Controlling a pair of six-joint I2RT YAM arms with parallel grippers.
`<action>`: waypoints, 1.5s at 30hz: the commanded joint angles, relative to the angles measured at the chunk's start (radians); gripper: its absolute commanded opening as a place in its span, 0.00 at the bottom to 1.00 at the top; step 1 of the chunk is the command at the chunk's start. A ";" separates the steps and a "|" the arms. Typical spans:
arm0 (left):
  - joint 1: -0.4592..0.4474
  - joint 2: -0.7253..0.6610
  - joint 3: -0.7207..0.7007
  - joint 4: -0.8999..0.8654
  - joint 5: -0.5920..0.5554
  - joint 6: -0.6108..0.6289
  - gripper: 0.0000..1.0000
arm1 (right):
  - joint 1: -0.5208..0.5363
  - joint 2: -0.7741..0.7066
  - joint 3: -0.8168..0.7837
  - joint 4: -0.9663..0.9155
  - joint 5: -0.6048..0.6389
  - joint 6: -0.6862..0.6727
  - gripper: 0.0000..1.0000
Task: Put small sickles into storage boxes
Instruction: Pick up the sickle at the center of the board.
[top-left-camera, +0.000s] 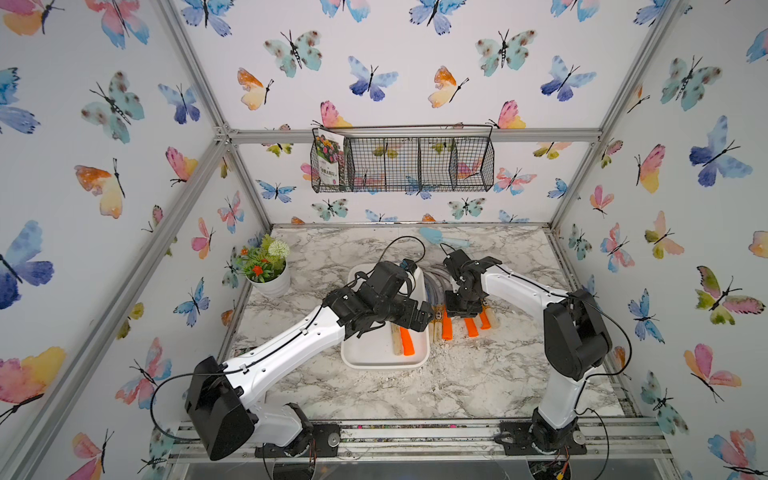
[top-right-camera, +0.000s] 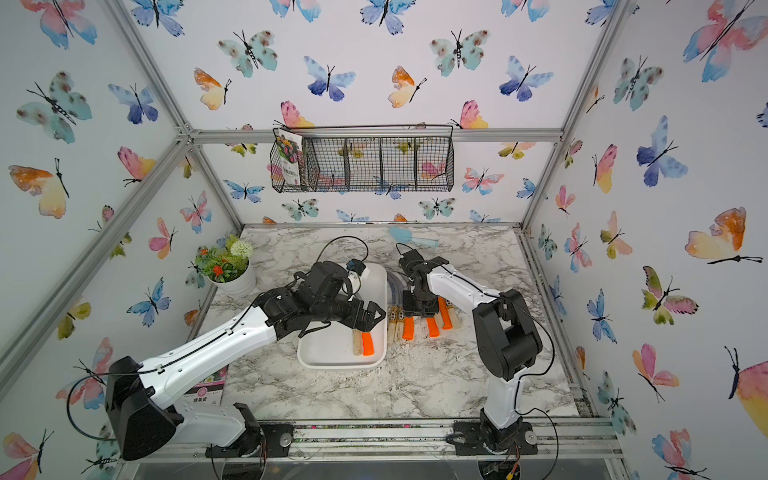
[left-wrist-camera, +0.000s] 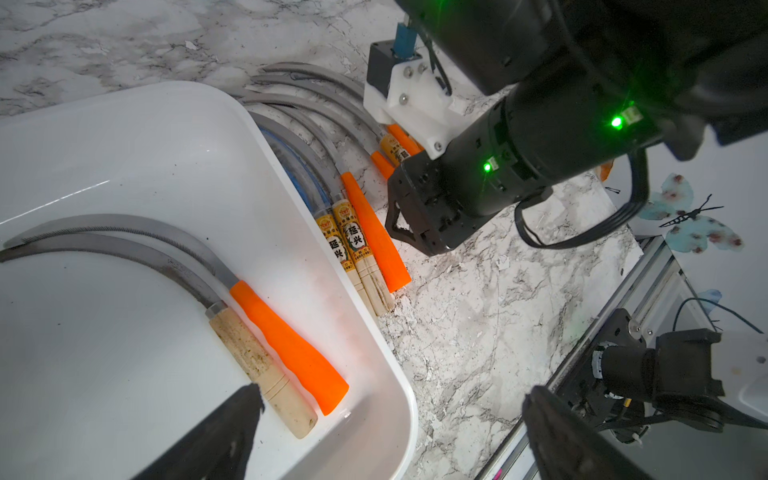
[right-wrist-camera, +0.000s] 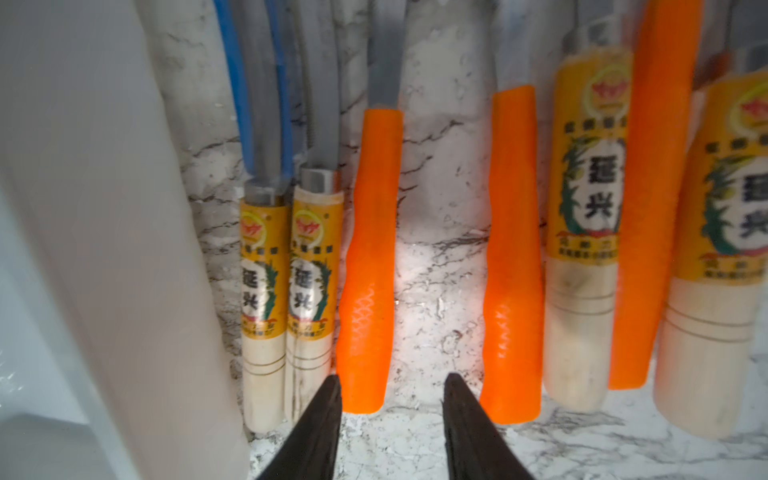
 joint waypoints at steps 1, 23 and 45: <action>0.004 0.026 0.025 0.018 0.035 0.019 0.98 | -0.031 -0.020 -0.025 0.023 0.022 -0.037 0.43; 0.008 0.169 0.115 -0.033 0.094 0.053 0.98 | -0.159 0.053 -0.102 0.096 0.046 -0.118 0.42; 0.008 0.181 0.097 -0.022 0.108 0.048 0.98 | -0.159 0.081 -0.190 0.169 0.066 -0.131 0.26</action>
